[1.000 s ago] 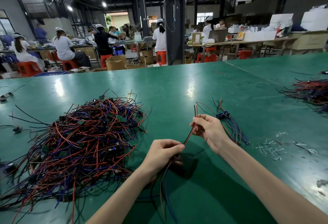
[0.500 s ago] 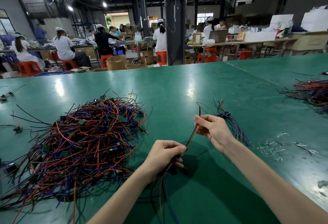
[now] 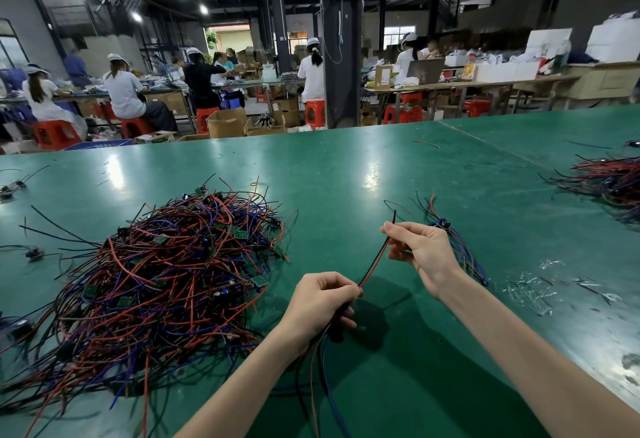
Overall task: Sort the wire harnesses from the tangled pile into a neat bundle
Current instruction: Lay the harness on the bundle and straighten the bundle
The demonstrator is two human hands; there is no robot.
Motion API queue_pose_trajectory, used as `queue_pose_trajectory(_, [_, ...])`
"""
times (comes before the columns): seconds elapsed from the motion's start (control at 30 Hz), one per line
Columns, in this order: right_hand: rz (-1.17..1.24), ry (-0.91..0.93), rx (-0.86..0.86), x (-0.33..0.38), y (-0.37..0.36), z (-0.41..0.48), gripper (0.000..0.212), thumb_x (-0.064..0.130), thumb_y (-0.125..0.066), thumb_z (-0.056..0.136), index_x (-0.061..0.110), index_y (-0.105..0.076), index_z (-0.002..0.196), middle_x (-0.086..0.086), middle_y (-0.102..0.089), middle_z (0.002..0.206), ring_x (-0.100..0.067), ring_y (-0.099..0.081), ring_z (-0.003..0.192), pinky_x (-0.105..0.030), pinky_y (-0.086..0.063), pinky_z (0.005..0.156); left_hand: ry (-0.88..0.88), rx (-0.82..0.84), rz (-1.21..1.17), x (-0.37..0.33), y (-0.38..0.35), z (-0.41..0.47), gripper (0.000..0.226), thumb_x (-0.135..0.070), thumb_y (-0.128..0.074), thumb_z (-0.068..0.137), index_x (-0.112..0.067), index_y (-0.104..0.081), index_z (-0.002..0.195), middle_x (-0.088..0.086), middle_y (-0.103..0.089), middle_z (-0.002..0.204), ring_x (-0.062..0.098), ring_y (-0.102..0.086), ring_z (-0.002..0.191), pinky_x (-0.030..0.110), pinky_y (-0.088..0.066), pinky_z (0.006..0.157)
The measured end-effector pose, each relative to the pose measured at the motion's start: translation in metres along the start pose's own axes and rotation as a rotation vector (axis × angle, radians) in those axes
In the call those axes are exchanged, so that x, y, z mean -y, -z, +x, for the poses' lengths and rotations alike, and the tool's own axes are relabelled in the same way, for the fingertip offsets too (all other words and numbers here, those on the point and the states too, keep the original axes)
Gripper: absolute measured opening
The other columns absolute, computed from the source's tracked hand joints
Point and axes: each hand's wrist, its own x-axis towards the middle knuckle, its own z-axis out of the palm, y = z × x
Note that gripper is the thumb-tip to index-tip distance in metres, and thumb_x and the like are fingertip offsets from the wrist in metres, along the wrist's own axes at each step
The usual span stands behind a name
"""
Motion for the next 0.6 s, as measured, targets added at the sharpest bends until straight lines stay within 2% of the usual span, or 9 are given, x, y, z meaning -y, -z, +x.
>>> queue_pose_trajectory(0.17, [-0.061,0.1,-0.106,-0.0003,-0.0025,-0.0025,0.009,0.008,-0.078,0.074,0.008,-0.071,0.069,0.0,-0.06,0.054,-0.01,-0.054,0.048,-0.02,-0.052,0.051,-0.01,0.0,0.015,-0.0005,0.0001,-0.0003,0.012,0.002,-0.064,0.082,-0.001,-0.065,0.07,0.005,-0.052,0.055,0.013,-0.052,0.048,0.023,-0.049,0.044])
queue_pose_trajectory(0.27, [-0.16,0.175,-0.136,-0.0003,-0.0025,-0.0029,0.011,0.013,-0.08,0.073,0.014,-0.073,0.065,-0.002,-0.063,0.056,-0.011,-0.056,0.05,-0.021,-0.053,0.054,-0.007,-0.001,0.032,-0.0001,0.0005,0.0,0.011,0.002,-0.063,0.082,0.0,-0.064,0.072,0.004,-0.051,0.054,0.013,-0.051,0.047,0.024,-0.05,0.045])
queue_pose_trajectory(0.43, [-0.098,0.176,-0.095,0.0034,-0.0052,-0.005,0.013,0.016,-0.078,0.075,0.009,-0.072,0.066,-0.003,-0.065,0.057,-0.012,-0.059,0.05,-0.022,-0.053,0.05,0.009,-0.012,0.029,0.0014,0.0017,0.0018,0.011,0.003,-0.06,0.08,-0.002,-0.059,0.07,0.005,-0.046,0.052,0.014,-0.048,0.043,0.025,-0.049,0.046])
queue_pose_trajectory(0.6, [-0.048,0.155,-0.071,0.0077,-0.0076,-0.0081,0.013,0.014,-0.076,0.077,0.006,-0.07,0.069,-0.003,-0.065,0.057,-0.01,-0.059,0.049,-0.021,-0.052,0.049,-0.04,-0.007,0.078,0.003,0.003,0.0028,0.012,-0.004,-0.066,0.078,-0.004,-0.061,0.067,0.004,-0.049,0.051,0.017,-0.05,0.043,0.028,-0.05,0.05])
